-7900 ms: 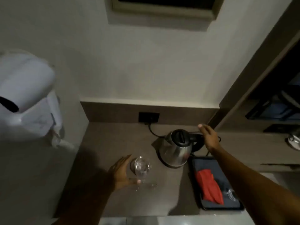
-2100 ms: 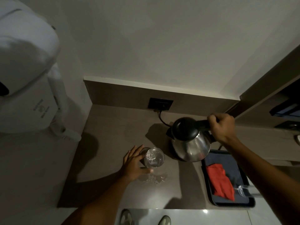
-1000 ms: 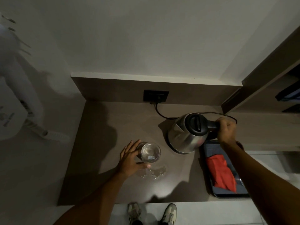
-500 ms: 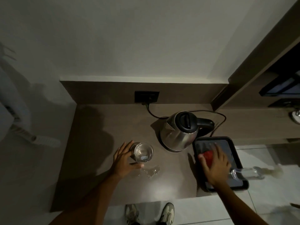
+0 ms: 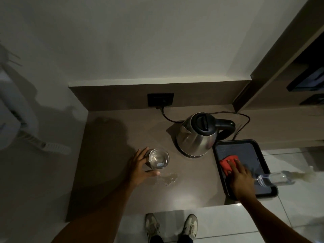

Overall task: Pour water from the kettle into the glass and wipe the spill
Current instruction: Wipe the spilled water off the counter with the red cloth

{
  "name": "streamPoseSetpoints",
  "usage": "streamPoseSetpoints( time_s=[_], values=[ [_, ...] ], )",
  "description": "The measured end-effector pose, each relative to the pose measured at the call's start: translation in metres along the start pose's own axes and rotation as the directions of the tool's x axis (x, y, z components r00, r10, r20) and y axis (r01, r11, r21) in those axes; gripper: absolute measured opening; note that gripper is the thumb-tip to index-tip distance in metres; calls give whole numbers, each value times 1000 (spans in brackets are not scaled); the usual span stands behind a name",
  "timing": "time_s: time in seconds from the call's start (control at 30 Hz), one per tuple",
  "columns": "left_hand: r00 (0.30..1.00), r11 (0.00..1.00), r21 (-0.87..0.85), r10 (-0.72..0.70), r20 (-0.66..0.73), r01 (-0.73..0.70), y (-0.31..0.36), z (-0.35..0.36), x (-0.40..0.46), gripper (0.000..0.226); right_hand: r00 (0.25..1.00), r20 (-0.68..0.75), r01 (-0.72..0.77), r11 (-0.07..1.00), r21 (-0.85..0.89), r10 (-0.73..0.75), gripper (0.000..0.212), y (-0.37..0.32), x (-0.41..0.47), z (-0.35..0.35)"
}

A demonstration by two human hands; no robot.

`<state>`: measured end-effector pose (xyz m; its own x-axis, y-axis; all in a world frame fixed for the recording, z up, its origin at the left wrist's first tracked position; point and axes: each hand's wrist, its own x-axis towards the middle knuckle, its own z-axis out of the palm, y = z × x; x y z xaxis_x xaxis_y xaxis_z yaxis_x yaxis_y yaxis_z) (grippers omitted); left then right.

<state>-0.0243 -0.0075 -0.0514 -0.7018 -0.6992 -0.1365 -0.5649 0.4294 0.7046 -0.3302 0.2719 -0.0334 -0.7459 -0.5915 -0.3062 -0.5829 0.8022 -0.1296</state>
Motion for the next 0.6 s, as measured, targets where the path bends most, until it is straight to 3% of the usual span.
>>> streamPoseSetpoints(
  time_s=[0.1, 0.23, 0.33, 0.4, 0.47, 0.53, 0.6],
  values=[
    [1000, 1000, -1, 3, -1, -3, 1, 1, -1, 88, 999, -6, -43, 999, -23, 42, 67, -7, 0, -5],
    [999, 1000, 12, 17, 40, -18, 6, -7, 0, 91, 996, -15, -89, 992, 93, 90, 61, -20, 3, -27],
    [987, 995, -87, -24, 161, 39, 8, -17, 2, 108, 989, -150, 33, 957, 289, 11, 56, -39, -3, -36],
    [980, 991, -130, -4, 197, 30, 5, -22, -3, 109, 976, -198, 148, 942, 302, -90, 56, -61, -24, -25],
    [987, 1000, -29, 2, 160, 2, -6, -24, -17, 97, 956, -172, 279, 919, 278, -238, 60, -89, -52, -8],
    [992, 982, 188, -13, 123, -10, -24, -26, -38, 85, 910, -130, 412, 889, 199, -393, 68, -117, -71, 14],
    [997, 934, 357, 11, 72, -36, -38, -25, -59, 84, 901, -100, 433, 889, 150, -422, 73, -137, -73, 27]
  ],
)
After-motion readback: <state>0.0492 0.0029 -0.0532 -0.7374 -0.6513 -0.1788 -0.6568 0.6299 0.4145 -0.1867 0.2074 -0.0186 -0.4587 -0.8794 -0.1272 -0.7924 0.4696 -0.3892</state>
